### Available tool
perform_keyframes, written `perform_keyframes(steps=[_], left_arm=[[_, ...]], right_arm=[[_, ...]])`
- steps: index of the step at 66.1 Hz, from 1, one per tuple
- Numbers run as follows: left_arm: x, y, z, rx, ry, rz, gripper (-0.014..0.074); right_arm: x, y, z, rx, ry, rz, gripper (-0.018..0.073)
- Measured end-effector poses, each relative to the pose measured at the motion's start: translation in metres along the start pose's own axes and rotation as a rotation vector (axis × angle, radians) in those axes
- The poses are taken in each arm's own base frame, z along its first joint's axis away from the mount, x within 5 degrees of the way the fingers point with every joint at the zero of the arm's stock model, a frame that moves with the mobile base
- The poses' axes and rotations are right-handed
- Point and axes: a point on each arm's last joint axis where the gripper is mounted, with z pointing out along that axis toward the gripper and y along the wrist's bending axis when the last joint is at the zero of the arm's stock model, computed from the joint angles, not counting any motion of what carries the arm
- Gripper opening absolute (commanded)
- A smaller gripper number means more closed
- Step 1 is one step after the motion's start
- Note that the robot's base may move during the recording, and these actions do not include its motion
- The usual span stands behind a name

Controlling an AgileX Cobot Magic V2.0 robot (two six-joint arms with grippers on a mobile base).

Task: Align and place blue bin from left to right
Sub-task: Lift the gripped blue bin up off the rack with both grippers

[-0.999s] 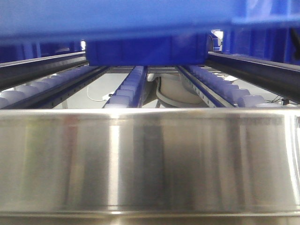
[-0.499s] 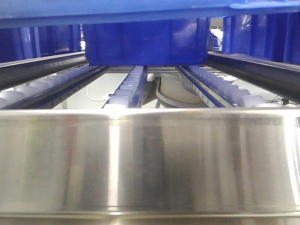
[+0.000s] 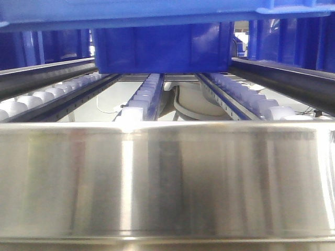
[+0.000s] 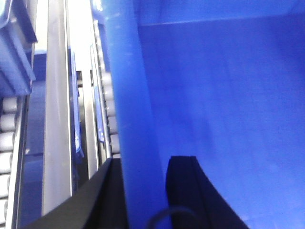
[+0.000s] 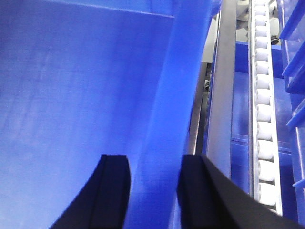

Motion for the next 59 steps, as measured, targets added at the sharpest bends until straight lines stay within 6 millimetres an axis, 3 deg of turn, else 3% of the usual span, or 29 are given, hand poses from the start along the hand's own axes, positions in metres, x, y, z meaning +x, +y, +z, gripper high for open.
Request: perform_keyframes(steps=[59], left_arm=[[-0.0011, 0.0014, -0.0001, -0.016, -0.012, 0.008, -0.0111]], right_arm=[[-0.0060, 0.0011, -0.0002, -0.012, -0.066, -0.003, -0.0070]])
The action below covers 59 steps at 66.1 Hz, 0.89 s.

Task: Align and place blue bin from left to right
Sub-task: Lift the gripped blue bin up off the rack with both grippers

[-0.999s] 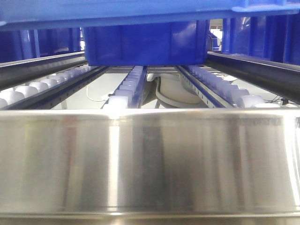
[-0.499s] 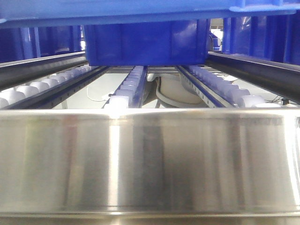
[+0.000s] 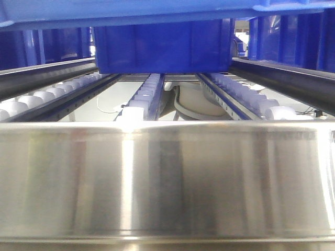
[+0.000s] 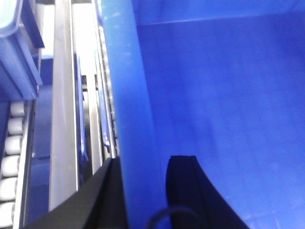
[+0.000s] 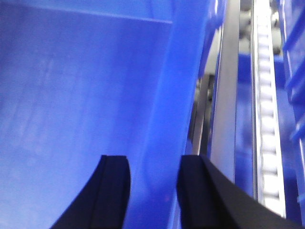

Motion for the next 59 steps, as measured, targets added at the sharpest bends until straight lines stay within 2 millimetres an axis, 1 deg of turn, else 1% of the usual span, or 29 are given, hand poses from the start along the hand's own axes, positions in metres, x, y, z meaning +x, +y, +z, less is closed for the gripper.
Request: perform_keyframes(steps=[29, 59], left_arm=[[-0.0030, 0.0005, -0.0004, -0.005, -0.032, 0.001, -0.0111], [-0.0032, 0.0006, -0.0004, -0.007, -0.034, 0.002, -0.0111]], right_arm=[[-0.0058, 0.0002, -0.0002, -0.002, -0.064, -0.007, -0.0070], [-0.0060, 0.0003, -0.0002, -0.003, -0.066, -0.009, -0.0070]])
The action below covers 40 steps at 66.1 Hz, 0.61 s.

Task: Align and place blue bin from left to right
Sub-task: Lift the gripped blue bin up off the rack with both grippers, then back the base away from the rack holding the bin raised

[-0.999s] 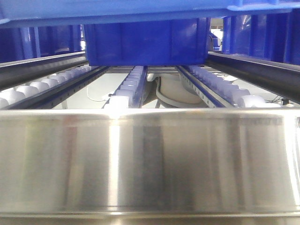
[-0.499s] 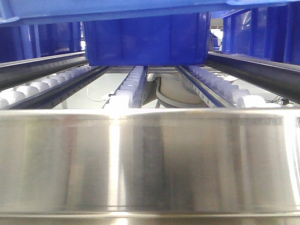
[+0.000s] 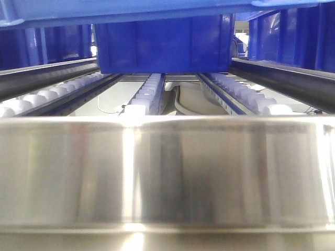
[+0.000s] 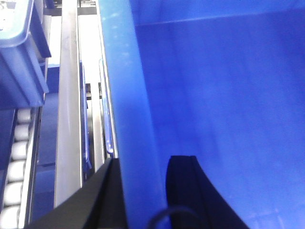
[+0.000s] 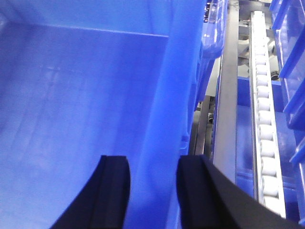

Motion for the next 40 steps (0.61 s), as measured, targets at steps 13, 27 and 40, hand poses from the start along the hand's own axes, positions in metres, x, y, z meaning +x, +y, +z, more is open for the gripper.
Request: perform_keyframes(steps=[13, 27, 40], left_arm=[[0.0000, 0.0000, 0.0000, 0.000, 0.000, 0.000, -0.0111], [0.0000, 0.0001, 0.0000, -0.001, 0.000, 0.000, -0.0111], [0.0000, 0.0001, 0.0000, -0.001, 0.000, 0.000, -0.0111]], right_arm=[[0.0000, 0.0000, 0.0000, 0.000, 0.000, 0.000, -0.0070], [0.0000, 0.0000, 0.0000, 0.000, 0.000, 0.000, -0.0070], [0.0000, 0.0000, 0.0000, 0.000, 0.000, 0.000, -0.0070]])
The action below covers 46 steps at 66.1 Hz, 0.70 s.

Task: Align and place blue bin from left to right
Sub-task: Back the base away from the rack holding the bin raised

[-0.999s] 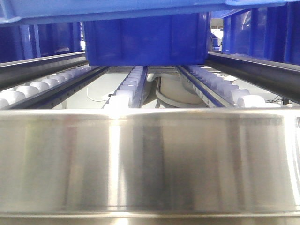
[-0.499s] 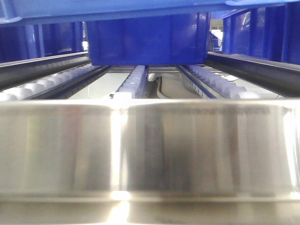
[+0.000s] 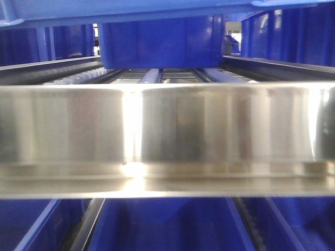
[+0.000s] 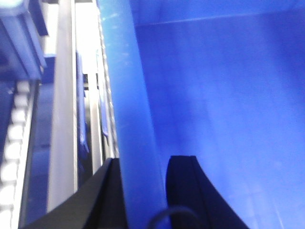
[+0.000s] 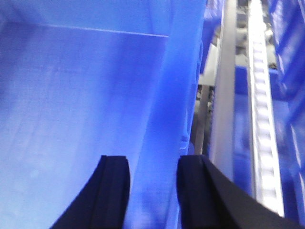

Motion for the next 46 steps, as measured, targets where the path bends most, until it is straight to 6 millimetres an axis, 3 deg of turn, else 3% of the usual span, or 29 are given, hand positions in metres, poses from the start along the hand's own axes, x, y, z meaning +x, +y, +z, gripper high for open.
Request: perform_keyframes(steps=[46], left_arm=[[0.0000, 0.0000, 0.0000, 0.000, 0.000, 0.000, -0.0111]], right_arm=[[0.0000, 0.0000, 0.0000, 0.000, 0.000, 0.000, -0.0070]])
